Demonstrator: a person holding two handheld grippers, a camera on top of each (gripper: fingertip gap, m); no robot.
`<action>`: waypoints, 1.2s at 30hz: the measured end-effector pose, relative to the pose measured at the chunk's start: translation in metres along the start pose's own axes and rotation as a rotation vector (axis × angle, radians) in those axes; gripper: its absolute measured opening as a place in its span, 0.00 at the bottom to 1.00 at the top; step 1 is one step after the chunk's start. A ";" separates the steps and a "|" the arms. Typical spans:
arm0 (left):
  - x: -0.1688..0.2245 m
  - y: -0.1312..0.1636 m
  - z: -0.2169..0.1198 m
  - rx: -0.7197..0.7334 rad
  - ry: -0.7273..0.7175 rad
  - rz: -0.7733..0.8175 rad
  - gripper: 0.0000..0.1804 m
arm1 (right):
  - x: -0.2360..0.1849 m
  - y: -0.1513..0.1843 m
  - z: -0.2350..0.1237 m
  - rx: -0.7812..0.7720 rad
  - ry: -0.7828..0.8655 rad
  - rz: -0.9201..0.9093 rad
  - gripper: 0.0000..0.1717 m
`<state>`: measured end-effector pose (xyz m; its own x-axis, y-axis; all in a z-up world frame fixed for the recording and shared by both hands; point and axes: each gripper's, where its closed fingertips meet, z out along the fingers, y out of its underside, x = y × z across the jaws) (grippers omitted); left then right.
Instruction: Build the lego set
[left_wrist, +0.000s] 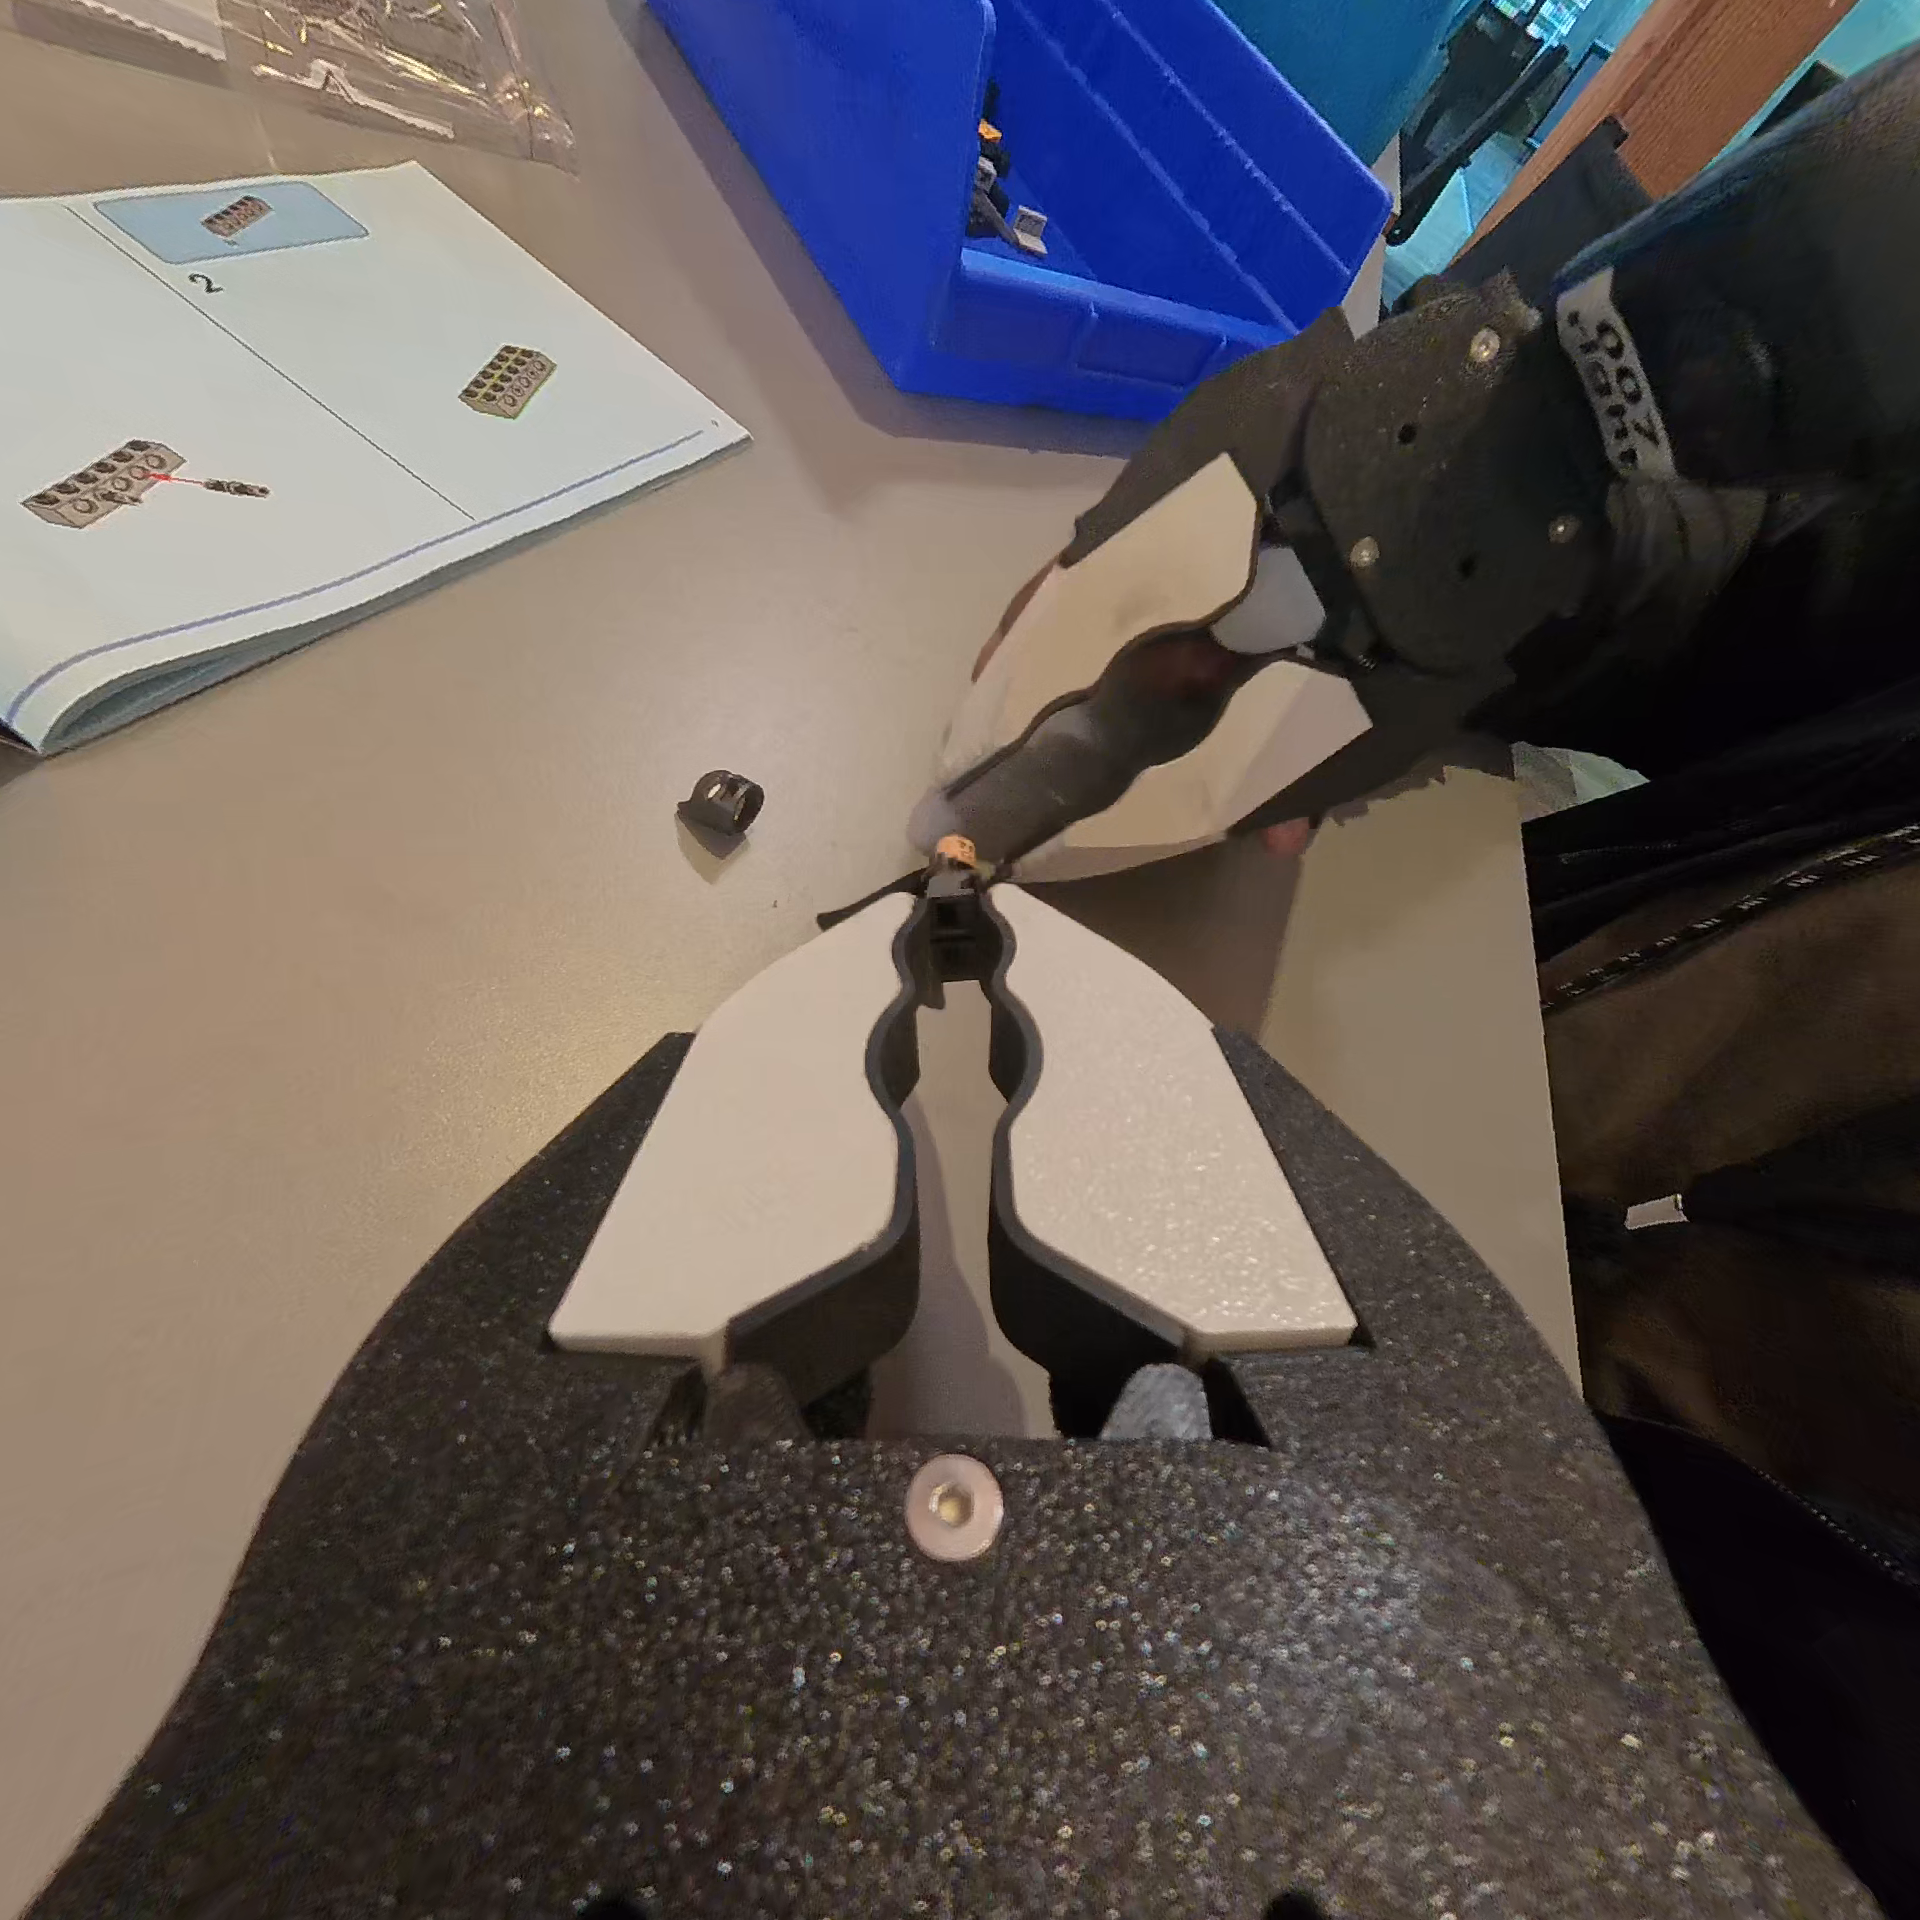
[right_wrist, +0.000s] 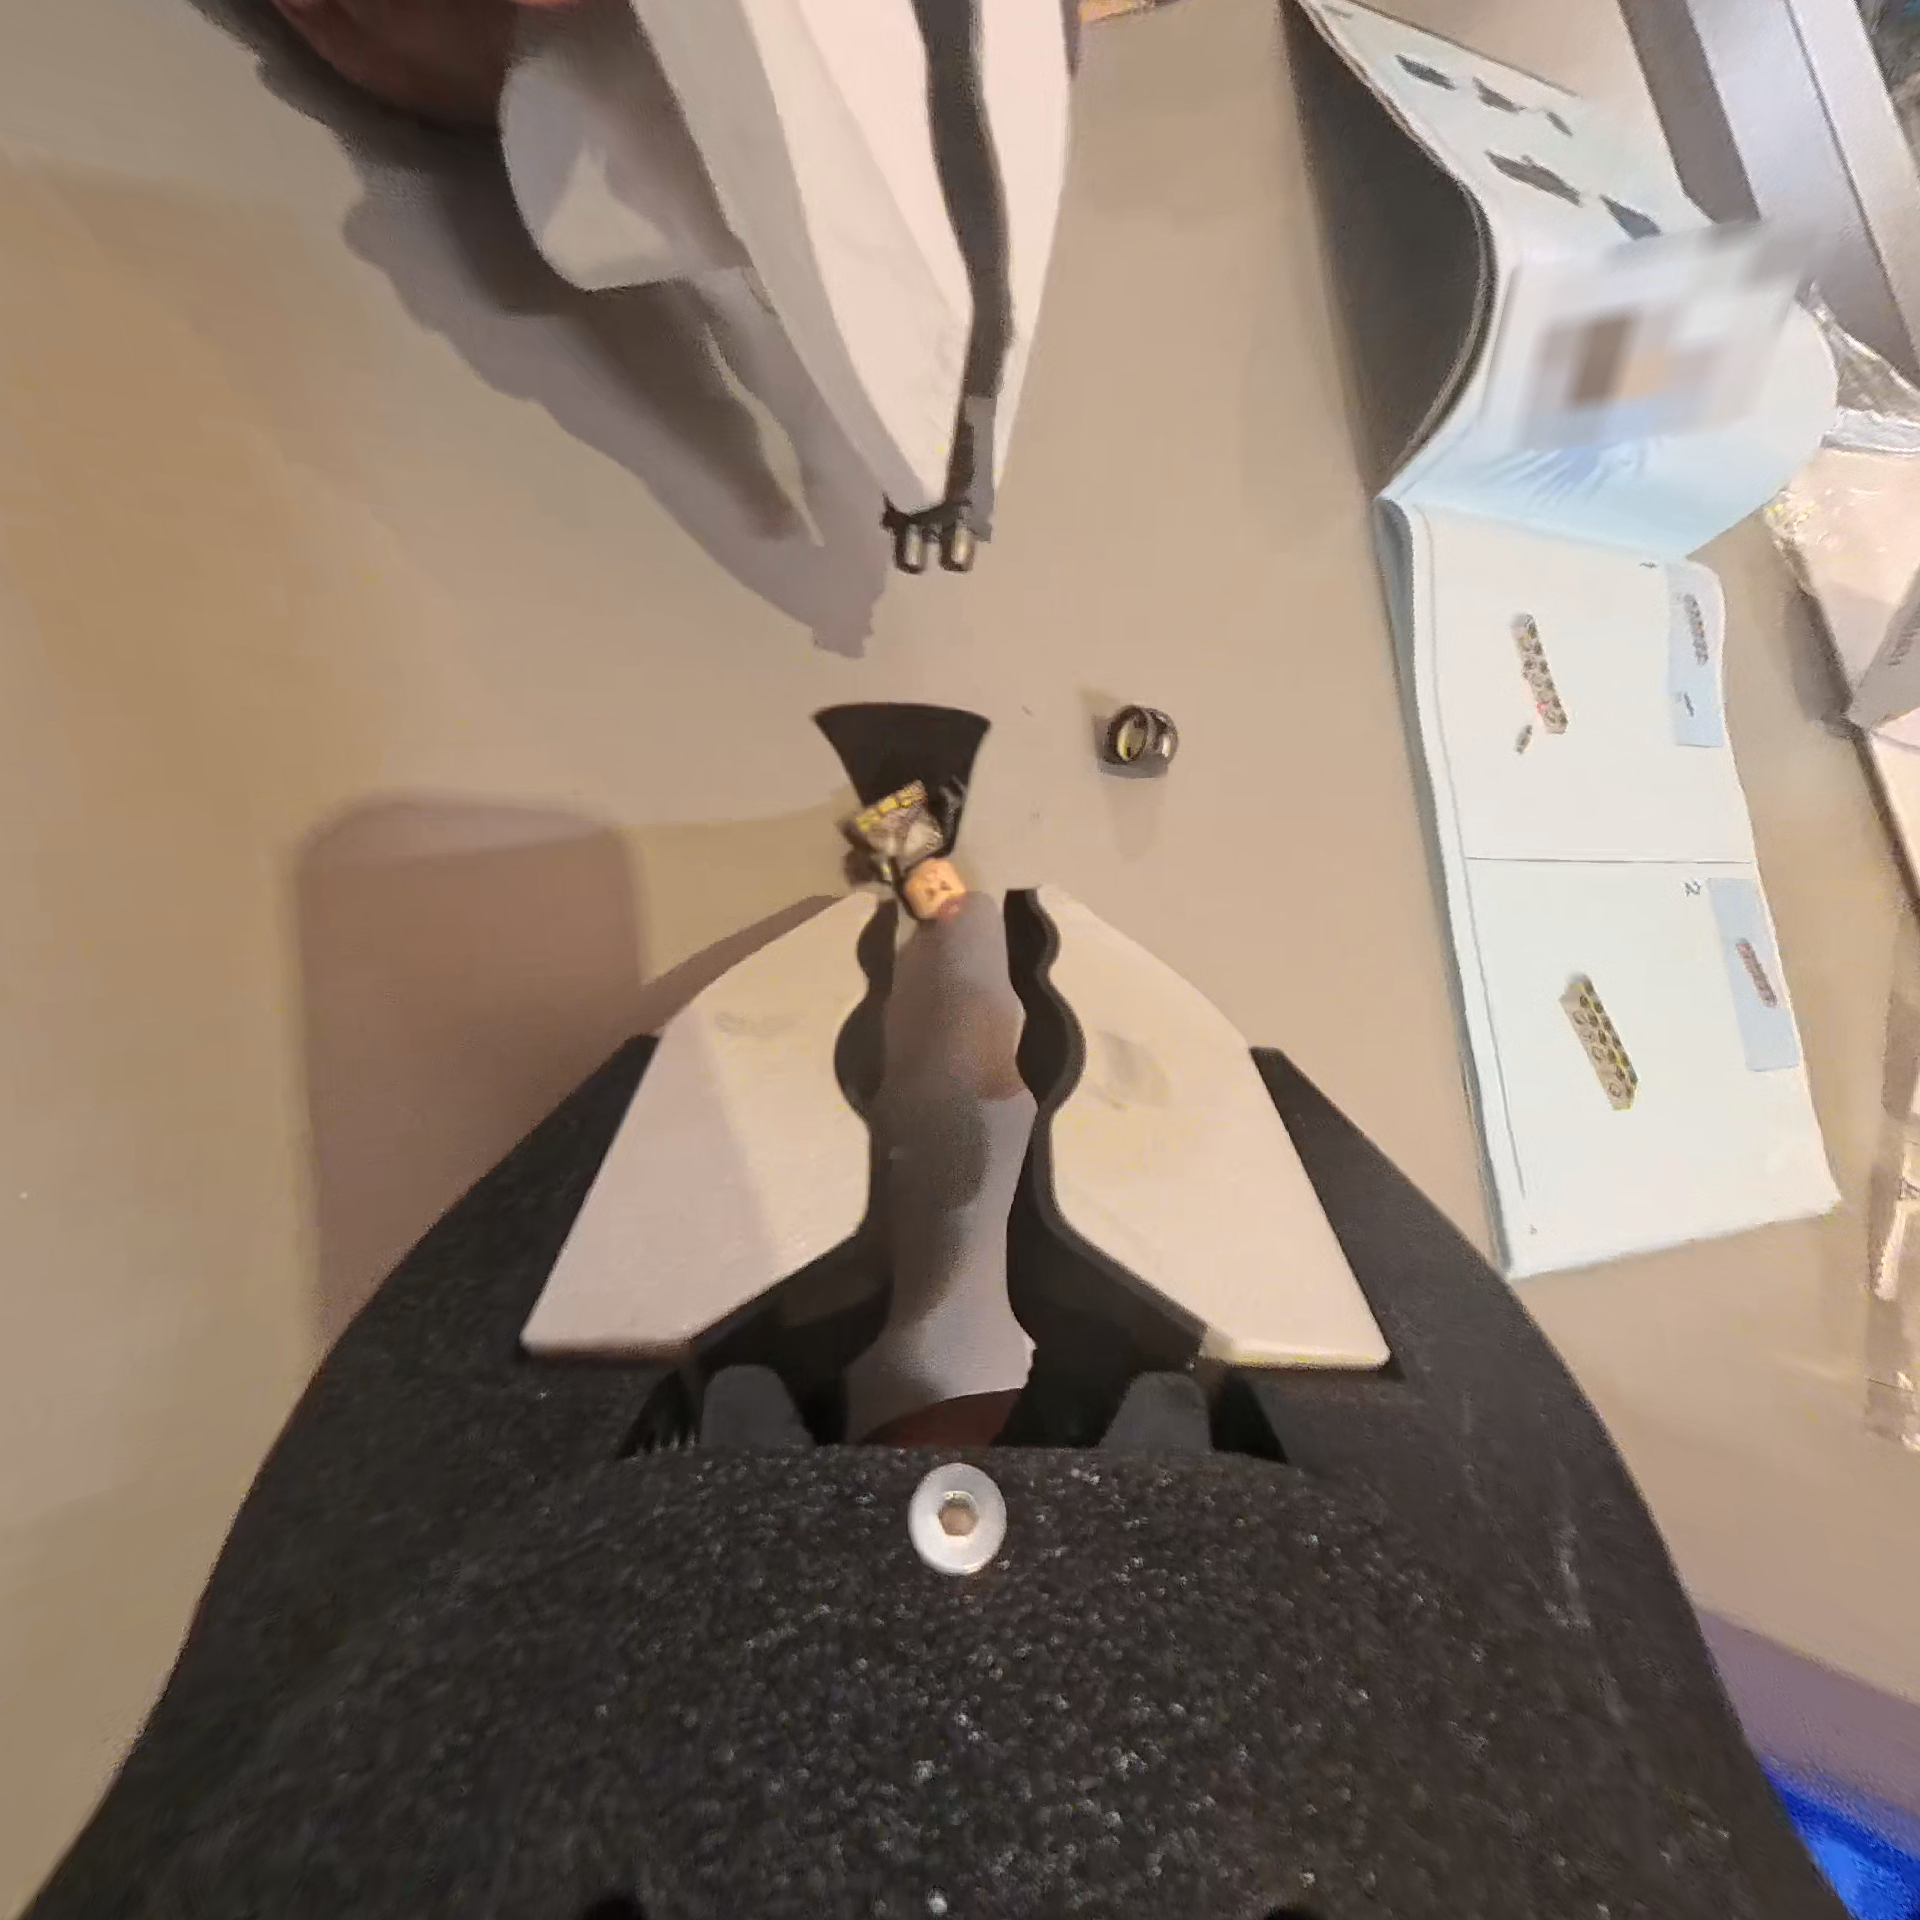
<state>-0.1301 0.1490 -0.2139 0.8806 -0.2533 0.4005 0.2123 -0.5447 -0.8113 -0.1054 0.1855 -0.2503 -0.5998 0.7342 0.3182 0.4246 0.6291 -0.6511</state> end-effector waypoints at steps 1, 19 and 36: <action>-0.001 0.000 0.000 0.000 -0.003 -0.002 0.04 | -0.004 -0.003 -0.001 0.027 -0.032 -0.001 0.13; -0.007 0.012 0.011 -0.037 -0.055 -0.231 0.04 | -0.001 -0.003 0.010 0.069 -0.271 -0.243 0.14; -0.017 -0.030 0.010 0.174 0.048 -0.296 0.04 | 0.039 -0.035 0.002 0.347 0.116 -0.265 0.06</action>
<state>-0.1471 0.1775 -0.2005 0.7500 -0.1444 0.6455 0.5283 -0.4565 -0.7159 -0.1446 0.1916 -0.2162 -0.5685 0.5953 0.5678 0.0020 0.6912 -0.7227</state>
